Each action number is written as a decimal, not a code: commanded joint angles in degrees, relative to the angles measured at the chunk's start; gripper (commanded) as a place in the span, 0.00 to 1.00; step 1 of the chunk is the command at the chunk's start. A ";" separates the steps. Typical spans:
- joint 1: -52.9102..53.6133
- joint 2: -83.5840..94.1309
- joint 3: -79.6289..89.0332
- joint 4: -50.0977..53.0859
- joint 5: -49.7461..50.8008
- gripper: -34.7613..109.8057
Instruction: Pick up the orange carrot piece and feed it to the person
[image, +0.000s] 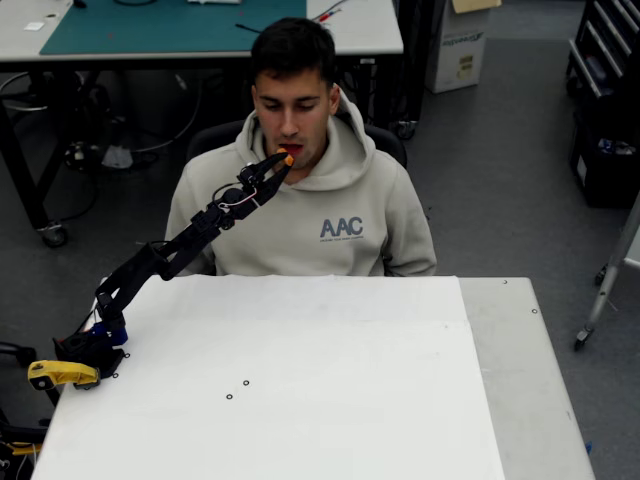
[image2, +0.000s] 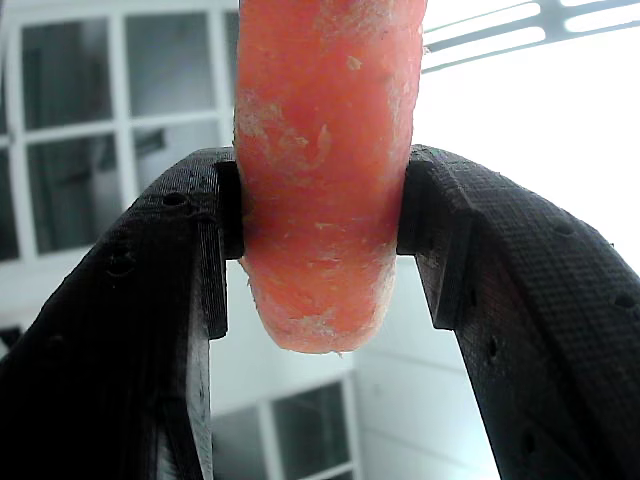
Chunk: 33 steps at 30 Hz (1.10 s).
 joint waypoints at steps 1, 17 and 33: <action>0.53 3.16 -0.09 -1.41 -3.25 0.22; 0.53 3.16 -0.09 -1.41 -4.39 0.22; 1.32 3.25 -0.09 -1.41 -3.43 0.37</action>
